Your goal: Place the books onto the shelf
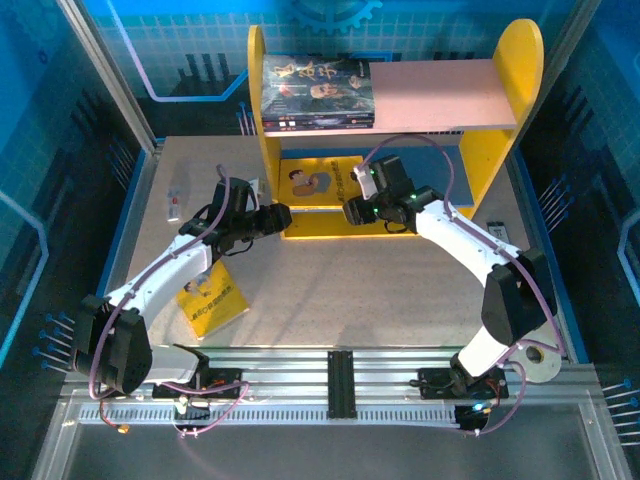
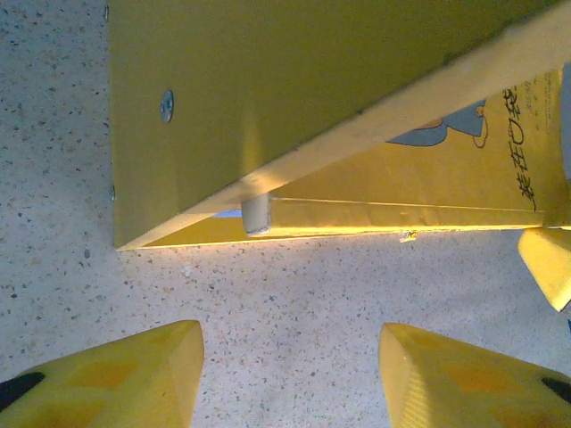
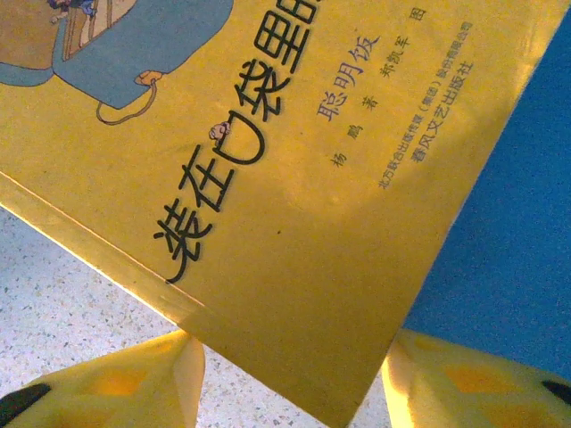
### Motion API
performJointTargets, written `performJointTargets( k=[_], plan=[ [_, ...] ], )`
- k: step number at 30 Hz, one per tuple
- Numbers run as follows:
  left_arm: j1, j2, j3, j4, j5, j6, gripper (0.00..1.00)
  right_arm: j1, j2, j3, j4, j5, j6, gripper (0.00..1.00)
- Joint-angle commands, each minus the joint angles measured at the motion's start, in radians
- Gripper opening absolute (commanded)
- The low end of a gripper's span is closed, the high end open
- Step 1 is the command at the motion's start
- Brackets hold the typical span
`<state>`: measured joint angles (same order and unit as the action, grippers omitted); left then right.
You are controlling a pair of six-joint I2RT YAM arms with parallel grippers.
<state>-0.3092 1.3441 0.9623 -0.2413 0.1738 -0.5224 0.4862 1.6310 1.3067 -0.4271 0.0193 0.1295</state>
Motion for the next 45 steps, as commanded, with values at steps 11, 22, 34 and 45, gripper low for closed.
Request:
performJointTargets(
  k=[11,22,34,45],
  plan=[
    [0.010,0.002,0.033,-0.014,0.010,0.027,0.55,0.012,0.036,0.060,0.002,-0.004,-0.014,0.49],
    [0.015,-0.005,0.033,-0.022,0.004,0.031,0.55,0.012,0.048,0.075,0.005,-0.013,-0.005,0.43],
    [0.020,0.017,0.036,-0.012,0.004,0.033,0.55,0.012,0.060,0.083,0.010,-0.024,0.008,0.41],
    [0.021,0.055,0.046,0.000,0.000,0.042,0.55,0.011,0.052,0.075,0.018,-0.036,0.020,0.39]
  ],
)
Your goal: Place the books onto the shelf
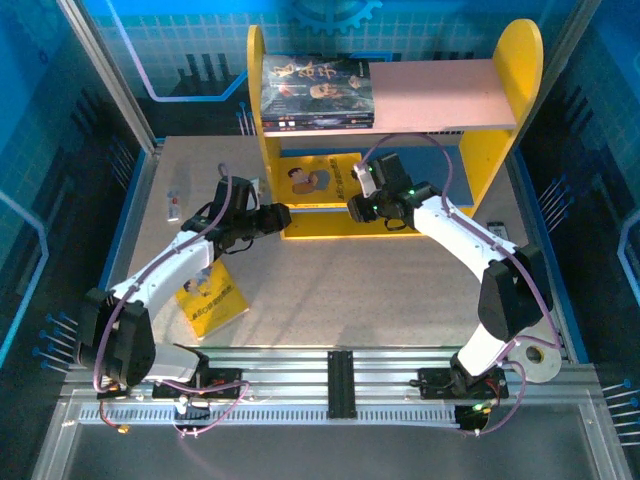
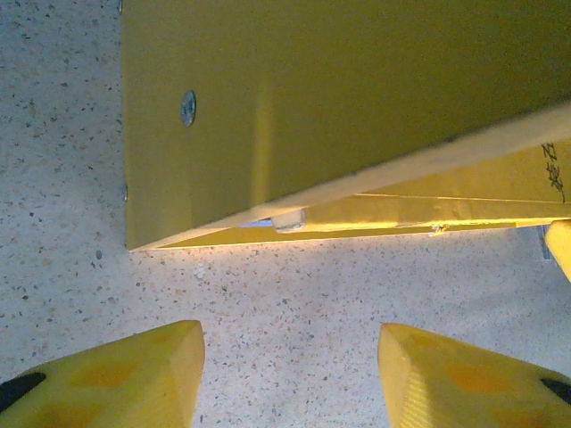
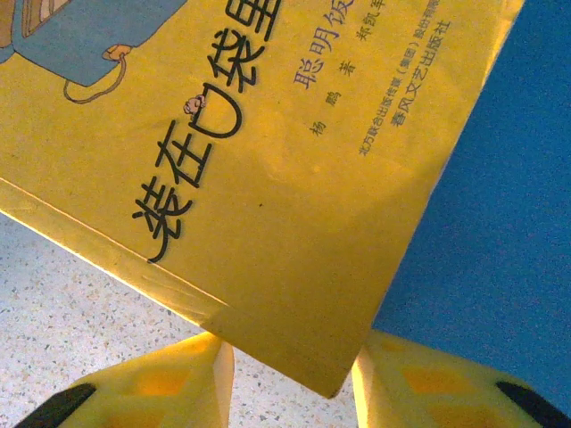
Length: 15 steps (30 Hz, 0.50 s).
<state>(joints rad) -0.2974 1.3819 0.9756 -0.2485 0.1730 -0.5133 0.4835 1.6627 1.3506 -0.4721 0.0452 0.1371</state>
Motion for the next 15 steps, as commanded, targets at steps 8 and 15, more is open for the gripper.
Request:
performJointTargets(
  k=[8,15],
  plan=[
    [0.009,0.053,0.039,0.024,-0.013,0.032,0.55,0.013,0.015,0.030,0.059,-0.073,0.015,0.40],
    [0.009,0.072,0.046,0.041,-0.023,0.029,0.54,0.011,0.008,0.021,0.061,-0.074,0.014,0.40]
  ],
)
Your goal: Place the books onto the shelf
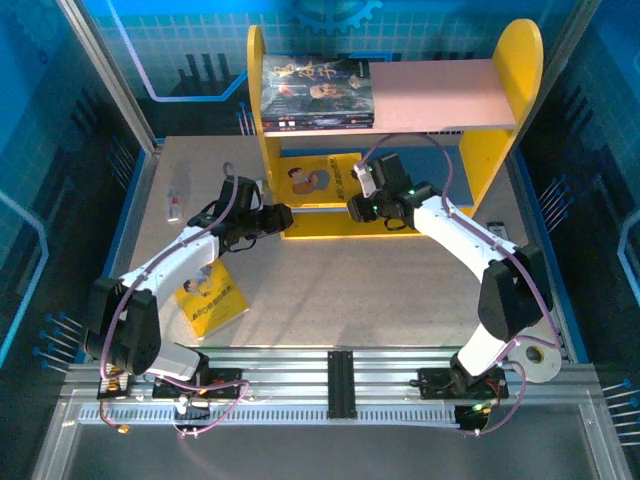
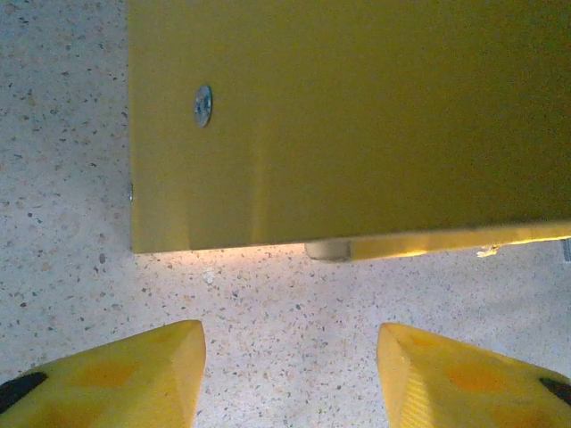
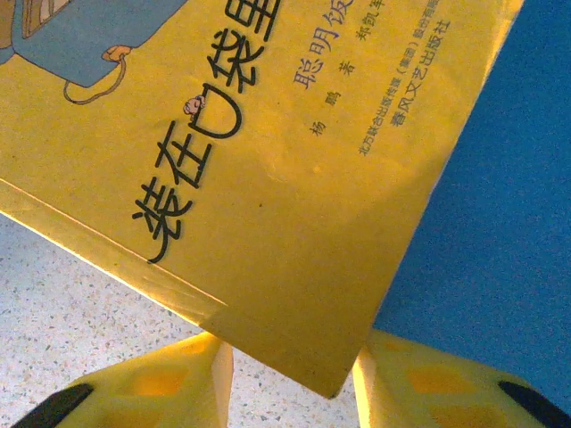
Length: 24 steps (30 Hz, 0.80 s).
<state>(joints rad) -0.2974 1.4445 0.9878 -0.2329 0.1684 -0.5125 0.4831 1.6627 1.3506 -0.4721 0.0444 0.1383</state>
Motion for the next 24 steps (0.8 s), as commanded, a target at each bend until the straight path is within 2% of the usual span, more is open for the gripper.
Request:
performJointTargets(
  k=[1,19,24],
  plan=[
    [0.009,0.011,0.033,0.027,-0.020,0.028,0.54,0.012,0.006,0.020,0.061,-0.073,0.012,0.40],
    [0.009,0.045,0.035,0.063,-0.049,0.013,0.54,0.005,0.000,0.014,0.067,-0.080,0.014,0.41],
    [0.008,0.050,0.034,0.070,-0.057,0.013,0.54,0.000,0.003,0.015,0.072,-0.083,0.021,0.44]
  ],
)
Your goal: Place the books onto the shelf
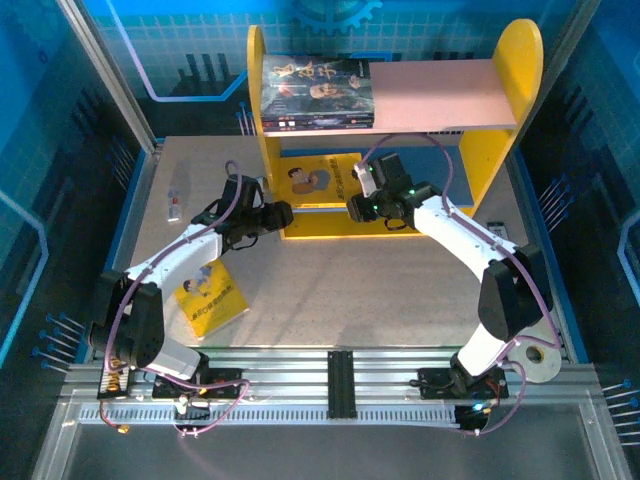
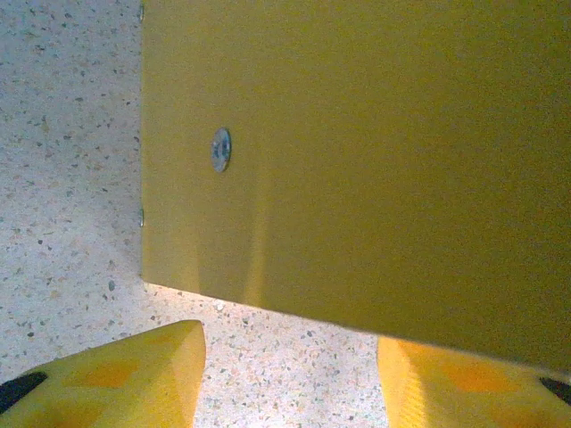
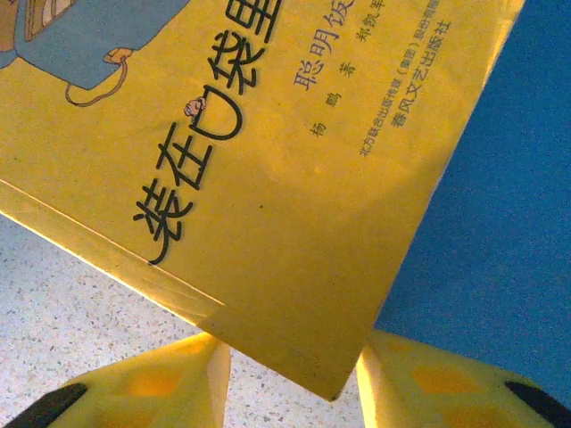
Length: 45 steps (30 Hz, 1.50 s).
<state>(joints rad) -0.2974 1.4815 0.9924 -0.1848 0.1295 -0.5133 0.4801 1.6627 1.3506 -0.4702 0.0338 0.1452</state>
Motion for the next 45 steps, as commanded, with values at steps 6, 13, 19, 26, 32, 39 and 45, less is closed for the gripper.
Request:
performJointTargets(
  k=[6,13,19,26,32,39,45],
  plan=[
    [0.009,0.017,0.032,0.028,-0.028,0.015,0.54,0.001,0.003,0.017,0.073,-0.074,0.016,0.48],
    [0.009,0.027,0.040,0.031,-0.038,0.015,0.55,0.001,0.011,0.024,0.074,-0.075,0.017,0.51],
    [0.009,0.033,0.044,0.033,-0.044,0.016,0.55,0.001,0.022,0.032,0.079,-0.075,0.024,0.53],
    [0.009,0.038,0.050,0.033,-0.050,0.016,0.55,0.000,0.033,0.040,0.082,-0.074,0.032,0.55],
    [0.009,0.042,0.053,0.033,-0.048,0.015,0.55,-0.002,0.037,0.042,0.085,-0.070,0.036,0.55],
    [0.009,0.040,0.057,0.030,-0.051,0.015,0.55,-0.003,0.038,0.045,0.089,-0.078,0.041,0.54],
    [0.009,0.034,0.058,0.026,-0.051,0.018,0.55,-0.010,0.038,0.043,0.096,-0.088,0.048,0.51]
  ],
)
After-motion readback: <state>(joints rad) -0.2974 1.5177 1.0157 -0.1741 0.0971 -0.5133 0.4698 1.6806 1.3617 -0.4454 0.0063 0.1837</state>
